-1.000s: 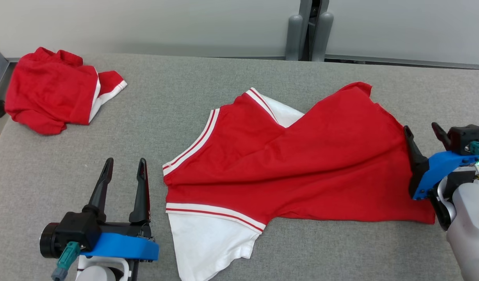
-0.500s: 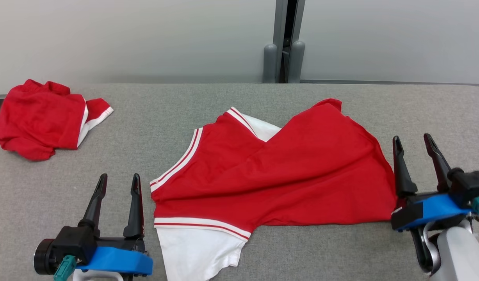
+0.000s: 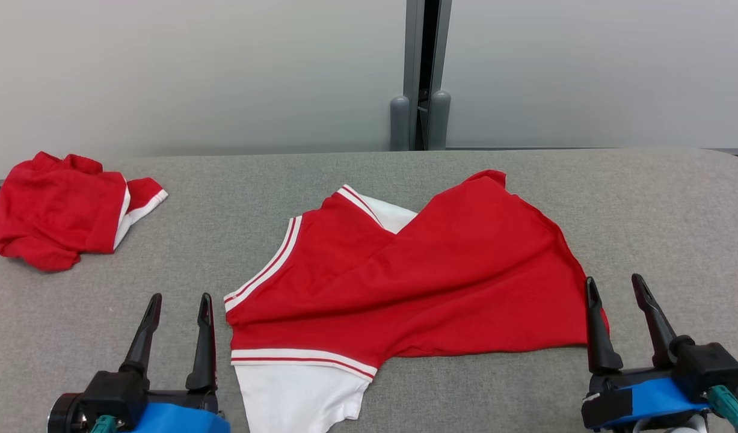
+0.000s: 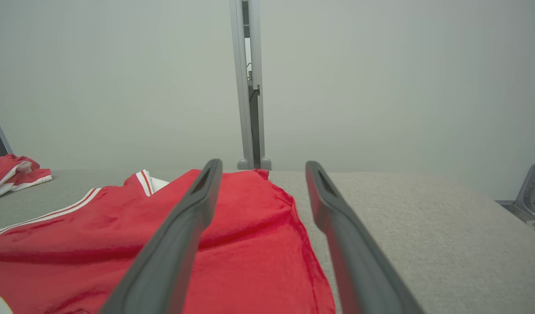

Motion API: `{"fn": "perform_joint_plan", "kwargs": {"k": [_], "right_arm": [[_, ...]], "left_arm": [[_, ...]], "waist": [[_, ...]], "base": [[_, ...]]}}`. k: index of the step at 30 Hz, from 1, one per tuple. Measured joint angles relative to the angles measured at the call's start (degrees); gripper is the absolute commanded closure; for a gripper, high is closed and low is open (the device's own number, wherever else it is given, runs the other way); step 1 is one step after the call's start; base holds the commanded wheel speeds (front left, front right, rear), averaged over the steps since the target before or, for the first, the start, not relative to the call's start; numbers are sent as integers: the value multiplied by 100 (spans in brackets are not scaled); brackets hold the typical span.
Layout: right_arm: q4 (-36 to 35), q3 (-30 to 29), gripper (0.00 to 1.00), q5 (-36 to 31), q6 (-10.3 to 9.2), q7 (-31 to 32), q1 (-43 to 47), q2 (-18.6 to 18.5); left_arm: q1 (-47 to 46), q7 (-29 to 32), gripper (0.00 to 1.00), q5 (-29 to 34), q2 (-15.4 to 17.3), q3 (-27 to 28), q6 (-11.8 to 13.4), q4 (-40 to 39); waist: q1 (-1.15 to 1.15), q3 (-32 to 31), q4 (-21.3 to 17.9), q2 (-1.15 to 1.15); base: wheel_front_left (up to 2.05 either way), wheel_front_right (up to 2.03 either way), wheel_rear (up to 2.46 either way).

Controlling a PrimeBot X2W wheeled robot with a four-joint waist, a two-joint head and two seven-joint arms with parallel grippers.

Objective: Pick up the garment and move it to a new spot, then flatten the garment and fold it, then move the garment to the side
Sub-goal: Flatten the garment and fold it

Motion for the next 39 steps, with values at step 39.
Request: {"fn": "perform_joint_plan", "kwargs": {"k": [39], "right_arm": [[2283,-750,0,-380,0,0,-456,-90]], "left_arm": [[419,1,0,-193,32,-948,-342,1867]], "waist": [[2,81,134,0]], "base": [[0,0,0]]}}
